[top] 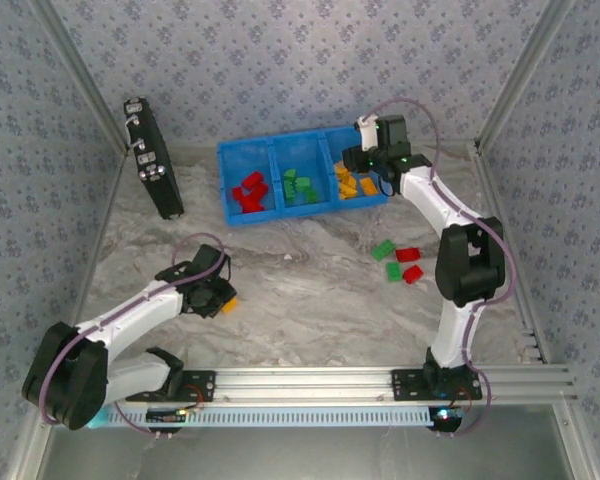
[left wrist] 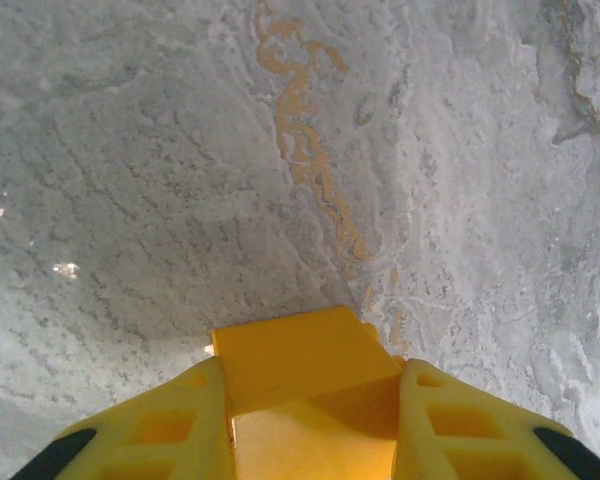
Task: Sort the legos into containers by color
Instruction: Pick up the lego from the bottom-left of the table, then place the lego in the container.
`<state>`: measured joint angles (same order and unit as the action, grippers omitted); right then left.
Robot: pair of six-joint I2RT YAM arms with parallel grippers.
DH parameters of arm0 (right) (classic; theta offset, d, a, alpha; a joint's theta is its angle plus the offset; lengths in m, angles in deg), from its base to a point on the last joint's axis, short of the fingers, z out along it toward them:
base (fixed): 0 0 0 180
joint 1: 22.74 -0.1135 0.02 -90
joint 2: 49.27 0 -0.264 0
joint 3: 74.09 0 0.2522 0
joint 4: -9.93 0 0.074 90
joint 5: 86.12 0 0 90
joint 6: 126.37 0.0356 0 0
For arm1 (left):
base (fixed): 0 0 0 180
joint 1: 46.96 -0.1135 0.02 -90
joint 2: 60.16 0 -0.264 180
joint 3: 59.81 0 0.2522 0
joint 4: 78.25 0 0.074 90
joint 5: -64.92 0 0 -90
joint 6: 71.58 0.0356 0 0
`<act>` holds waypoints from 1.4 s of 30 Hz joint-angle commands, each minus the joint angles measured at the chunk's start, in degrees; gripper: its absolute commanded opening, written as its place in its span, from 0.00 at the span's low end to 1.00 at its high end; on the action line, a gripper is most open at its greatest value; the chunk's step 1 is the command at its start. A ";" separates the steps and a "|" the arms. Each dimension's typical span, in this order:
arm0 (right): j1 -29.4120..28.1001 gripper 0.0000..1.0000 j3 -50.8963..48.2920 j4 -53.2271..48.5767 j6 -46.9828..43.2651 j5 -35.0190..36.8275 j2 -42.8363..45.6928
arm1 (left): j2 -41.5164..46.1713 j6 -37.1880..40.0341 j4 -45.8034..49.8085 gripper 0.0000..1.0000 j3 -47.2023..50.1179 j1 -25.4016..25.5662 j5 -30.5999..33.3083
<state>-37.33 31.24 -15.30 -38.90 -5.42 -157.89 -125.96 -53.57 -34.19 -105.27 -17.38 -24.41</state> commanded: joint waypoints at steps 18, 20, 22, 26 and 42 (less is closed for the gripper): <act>-9.98 0.84 -32.53 47.50 25.97 -39.26 22.56 | 6.41 0.54 -23.51 0.25 -15.44 -11.69 -13.03; -12.13 0.87 -31.32 49.51 28.00 -39.72 21.59 | 6.21 0.70 -25.23 0.24 -16.12 -12.27 -13.78; -15.12 0.90 -29.54 47.16 26.39 -38.31 21.03 | 6.39 0.62 -26.97 0.24 -16.61 -12.36 -13.45; -20.47 0.93 -26.10 42.18 23.61 -34.68 19.15 | 6.38 0.68 -29.18 0.23 -19.32 -12.36 -13.17; -27.06 0.93 -18.28 45.18 26.63 -24.81 9.64 | 11.28 -2.74 -29.65 0.19 -21.23 -11.31 -12.10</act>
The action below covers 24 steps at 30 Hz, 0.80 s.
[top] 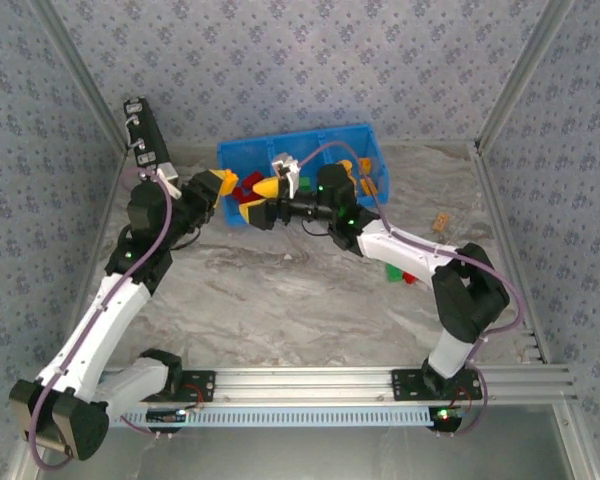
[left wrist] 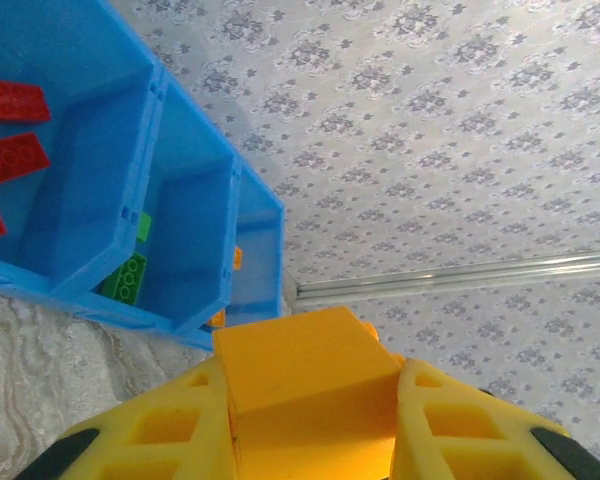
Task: Sort the legos into containers by color
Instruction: Place the lego in the container.
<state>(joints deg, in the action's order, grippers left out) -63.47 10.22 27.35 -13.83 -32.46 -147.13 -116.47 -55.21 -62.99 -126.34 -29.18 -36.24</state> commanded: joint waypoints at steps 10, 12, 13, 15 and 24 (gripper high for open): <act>-2.64 0.92 6.11 5.34 3.29 4.87 -4.60 | 2.94 -2.72 0.00 0.17 0.87 1.03 -0.40; -2.95 0.91 6.97 5.29 3.29 4.97 -5.11 | 3.12 -3.18 -0.26 0.16 1.39 1.03 -0.47; -3.04 0.90 7.45 5.32 3.45 4.96 -5.39 | 3.26 -3.40 -0.35 0.16 1.57 1.03 -0.46; -3.21 0.89 8.15 5.47 3.80 4.87 -5.96 | 3.49 -3.54 -0.29 0.15 1.82 1.12 -0.48; -3.92 0.75 11.04 4.03 3.87 4.61 -8.13 | 3.36 -3.63 -0.46 0.14 1.80 1.25 -0.37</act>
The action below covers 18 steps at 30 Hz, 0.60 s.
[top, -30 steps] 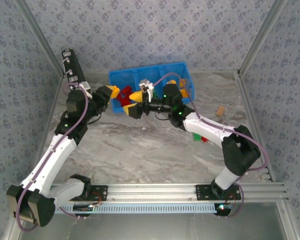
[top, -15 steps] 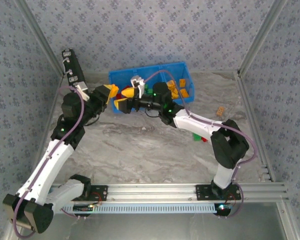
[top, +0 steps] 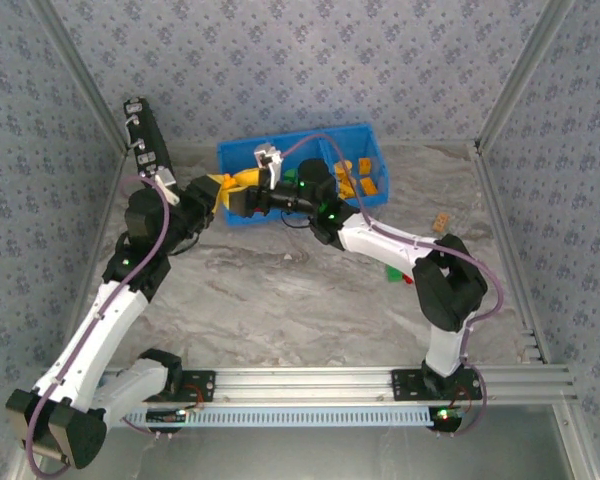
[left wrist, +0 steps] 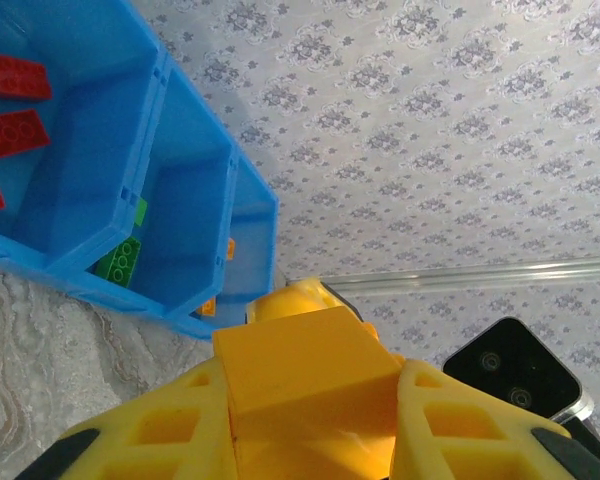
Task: Sort the legos into containers by color
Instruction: Place the lego in the container.
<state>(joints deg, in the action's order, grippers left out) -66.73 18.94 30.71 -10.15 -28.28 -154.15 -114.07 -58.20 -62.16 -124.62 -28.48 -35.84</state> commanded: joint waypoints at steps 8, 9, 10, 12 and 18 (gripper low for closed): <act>-0.93 0.60 2.88 -0.34 -0.20 0.69 -1.81 | 0.22 -1.95 -3.41 0.14 0.65 1.03 -0.49; -0.87 0.56 2.95 -0.26 -0.07 0.78 -1.90 | 0.10 -2.12 -3.55 0.13 0.69 1.27 -0.43; -0.85 0.53 2.94 0.10 0.18 0.74 -2.03 | 0.04 -2.21 -3.60 0.13 0.77 1.46 -0.41; -0.75 0.45 2.93 0.85 0.63 0.57 -2.17 | 0.03 -2.20 -3.65 0.13 0.95 1.65 -0.23; -0.14 0.27 1.47 3.16 1.69 0.57 -1.65 | -0.01 -2.39 -3.60 0.13 1.87 1.91 0.37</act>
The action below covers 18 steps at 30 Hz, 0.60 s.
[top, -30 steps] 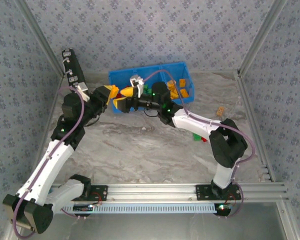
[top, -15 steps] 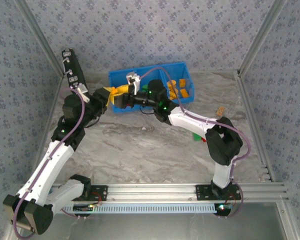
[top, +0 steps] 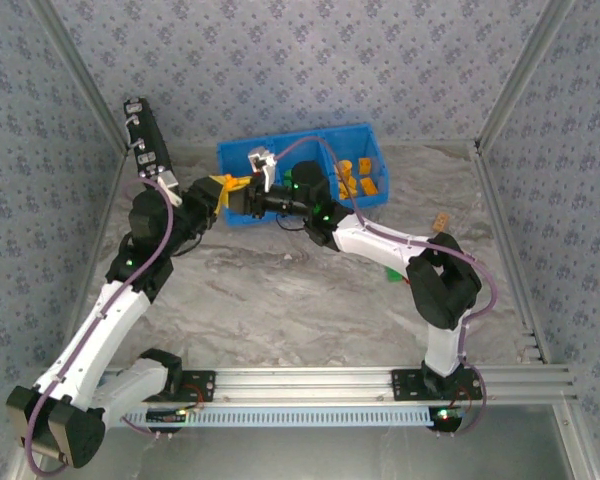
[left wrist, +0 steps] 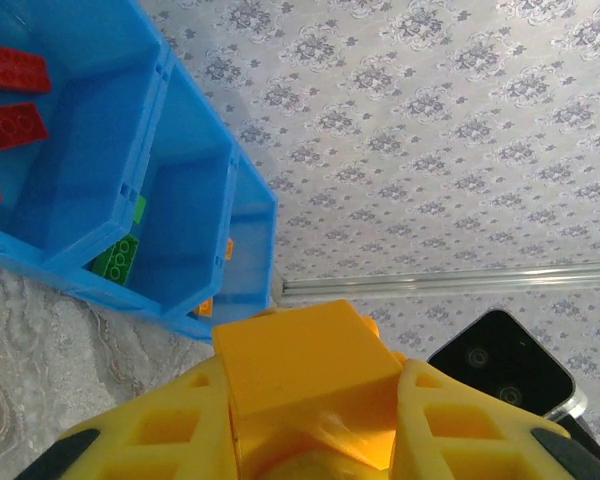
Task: Sort the legos into containers by color
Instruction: Place the lego in the container.
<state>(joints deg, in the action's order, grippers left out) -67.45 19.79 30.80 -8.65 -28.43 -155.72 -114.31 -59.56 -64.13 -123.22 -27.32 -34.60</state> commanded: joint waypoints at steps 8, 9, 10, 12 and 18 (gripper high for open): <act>4.38 0.16 -2.36 -2.05 -0.02 3.71 3.14 | 0.33 -0.07 -1.87 0.45 0.88 0.76 0.05; 5.39 0.15 -3.33 -4.40 -1.57 4.67 4.49 | 0.55 0.82 -1.67 0.57 0.79 0.75 0.34; 6.57 0.15 -4.32 -7.23 -3.66 5.93 5.96 | 0.87 1.89 -0.71 0.64 0.52 0.67 0.91; 8.90 0.15 -5.36 -13.25 -7.57 7.94 8.50 | 1.39 3.73 0.41 0.73 0.26 0.19 1.65; 18.69 0.15 -5.41 -28.17 -16.29 12.94 13.54 | 0.27 9.20 2.49 0.80 -0.11 -3.25 1.88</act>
<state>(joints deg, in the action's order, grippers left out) -51.32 13.74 11.46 -18.74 -19.36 -145.34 -113.96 -54.49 -62.56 -122.36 -29.31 -33.37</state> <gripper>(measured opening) 0.330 0.801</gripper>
